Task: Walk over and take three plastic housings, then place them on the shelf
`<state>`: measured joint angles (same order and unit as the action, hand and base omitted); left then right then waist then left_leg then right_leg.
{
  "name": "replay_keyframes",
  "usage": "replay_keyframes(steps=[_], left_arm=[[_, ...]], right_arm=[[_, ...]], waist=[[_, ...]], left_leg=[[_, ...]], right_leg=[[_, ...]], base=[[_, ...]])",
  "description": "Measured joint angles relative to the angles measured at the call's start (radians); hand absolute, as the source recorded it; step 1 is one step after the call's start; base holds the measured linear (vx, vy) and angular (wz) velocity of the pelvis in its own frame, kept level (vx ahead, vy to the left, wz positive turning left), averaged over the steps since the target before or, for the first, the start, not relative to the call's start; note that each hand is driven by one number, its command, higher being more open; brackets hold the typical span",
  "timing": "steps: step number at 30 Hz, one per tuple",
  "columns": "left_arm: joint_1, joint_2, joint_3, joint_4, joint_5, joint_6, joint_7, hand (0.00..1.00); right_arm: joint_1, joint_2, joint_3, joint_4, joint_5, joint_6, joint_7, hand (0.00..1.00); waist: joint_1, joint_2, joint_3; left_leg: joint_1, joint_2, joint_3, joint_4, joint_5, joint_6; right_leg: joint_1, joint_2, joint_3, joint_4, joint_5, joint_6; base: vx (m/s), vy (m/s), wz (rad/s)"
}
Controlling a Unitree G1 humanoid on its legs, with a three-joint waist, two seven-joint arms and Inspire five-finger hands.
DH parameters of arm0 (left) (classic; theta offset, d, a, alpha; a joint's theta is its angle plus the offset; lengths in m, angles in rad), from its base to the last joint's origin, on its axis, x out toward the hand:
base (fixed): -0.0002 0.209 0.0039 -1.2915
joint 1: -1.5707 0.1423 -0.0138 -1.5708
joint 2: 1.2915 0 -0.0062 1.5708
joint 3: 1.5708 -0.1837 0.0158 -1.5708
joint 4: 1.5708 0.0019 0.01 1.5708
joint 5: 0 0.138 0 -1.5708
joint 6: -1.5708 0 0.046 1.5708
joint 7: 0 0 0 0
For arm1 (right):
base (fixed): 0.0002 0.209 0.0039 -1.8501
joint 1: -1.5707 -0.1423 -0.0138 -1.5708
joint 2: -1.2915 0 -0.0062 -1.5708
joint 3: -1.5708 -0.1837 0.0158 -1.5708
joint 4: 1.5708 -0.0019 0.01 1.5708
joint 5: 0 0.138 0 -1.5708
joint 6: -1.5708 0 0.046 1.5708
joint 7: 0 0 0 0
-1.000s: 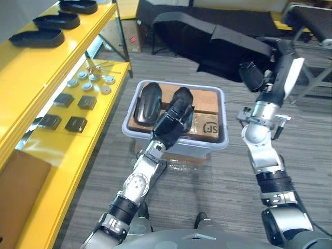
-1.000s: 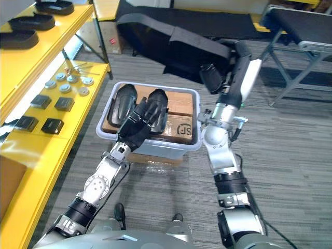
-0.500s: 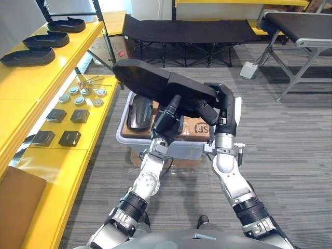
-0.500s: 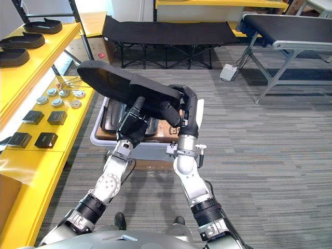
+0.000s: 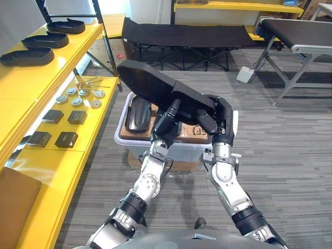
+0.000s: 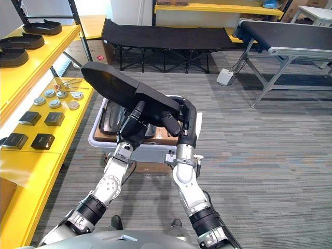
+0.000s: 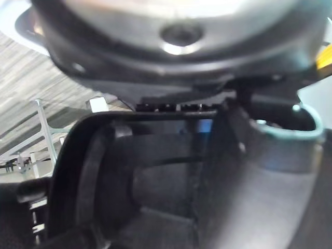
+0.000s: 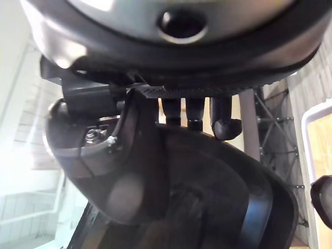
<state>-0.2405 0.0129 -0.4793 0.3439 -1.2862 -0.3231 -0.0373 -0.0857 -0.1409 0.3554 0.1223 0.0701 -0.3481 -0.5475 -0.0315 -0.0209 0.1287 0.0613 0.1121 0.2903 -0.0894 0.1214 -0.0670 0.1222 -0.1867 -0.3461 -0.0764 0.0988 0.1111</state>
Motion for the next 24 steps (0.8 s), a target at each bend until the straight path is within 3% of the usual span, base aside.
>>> replay_keyframes(steps=[5, 11, 17, 18, 22, 24], left_arm=[[0.000, 0.003, -0.001, 0.009, 0.001, -0.013, 0.031, 0.00], [0.000, 0.003, -0.016, 0.011, -0.002, -0.092, 0.058, 0.00], [0.003, 0.003, -0.016, 0.020, -0.074, -0.125, 0.011, 0.00], [0.005, 0.002, -0.016, 0.021, -0.088, -0.132, 0.005, 0.00], [0.005, 0.001, -0.016, 0.021, -0.072, -0.142, 0.009, 0.00], [0.005, 0.000, -0.017, 0.019, 0.015, -0.150, 0.037, 0.00]], right_arm=[[0.018, -0.002, 0.043, 0.000, 0.058, -0.015, 0.011, 0.00], [0.041, 0.024, 0.102, 0.006, 0.101, -0.025, 0.022, 0.00], [0.044, 0.054, 0.128, 0.007, 0.104, -0.035, 0.028, 0.00], [0.044, 0.060, 0.129, 0.007, 0.104, -0.035, 0.031, 1.00], [0.044, 0.056, 0.149, 0.007, 0.099, -0.034, 0.034, 1.00], [0.047, 0.040, 0.169, 0.037, 0.099, -0.026, 0.037, 1.00]], waist=[[-0.001, -0.018, -0.013], [-0.003, -0.033, -0.023], [0.000, -0.037, -0.025], [-0.001, -0.037, -0.026], [0.000, -0.038, -0.026], [0.002, -0.039, -0.027]], left_leg=[[0.000, 0.000, 0.001, 0.000, 0.000, 0.000], [0.002, 0.001, 0.003, 0.000, 0.000, 0.000], [0.001, 0.000, 0.002, 0.000, -0.004, -0.005], [0.001, 0.000, 0.002, 0.000, -0.004, -0.005], [0.001, 0.000, 0.002, 0.000, -0.004, -0.006], [0.001, 0.000, 0.001, 0.000, -0.005, -0.006]], right_leg=[[0.000, 0.000, -0.001, 0.000, 0.000, 0.000], [0.000, 0.000, 0.002, -0.001, 0.000, 0.000], [0.000, 0.000, 0.002, -0.001, 0.000, -0.001], [0.000, 0.000, 0.003, -0.001, 0.000, -0.001], [0.000, 0.000, 0.002, -0.001, 0.000, -0.001], [0.000, 0.000, 0.001, 0.000, 0.000, -0.001]], base=[[0.00, 0.000, 0.00], [0.00, 0.000, 0.00], [0.00, 0.000, 0.00], [0.00, 0.000, 0.00], [0.00, 0.000, 0.00], [0.00, 0.000, 0.00]])
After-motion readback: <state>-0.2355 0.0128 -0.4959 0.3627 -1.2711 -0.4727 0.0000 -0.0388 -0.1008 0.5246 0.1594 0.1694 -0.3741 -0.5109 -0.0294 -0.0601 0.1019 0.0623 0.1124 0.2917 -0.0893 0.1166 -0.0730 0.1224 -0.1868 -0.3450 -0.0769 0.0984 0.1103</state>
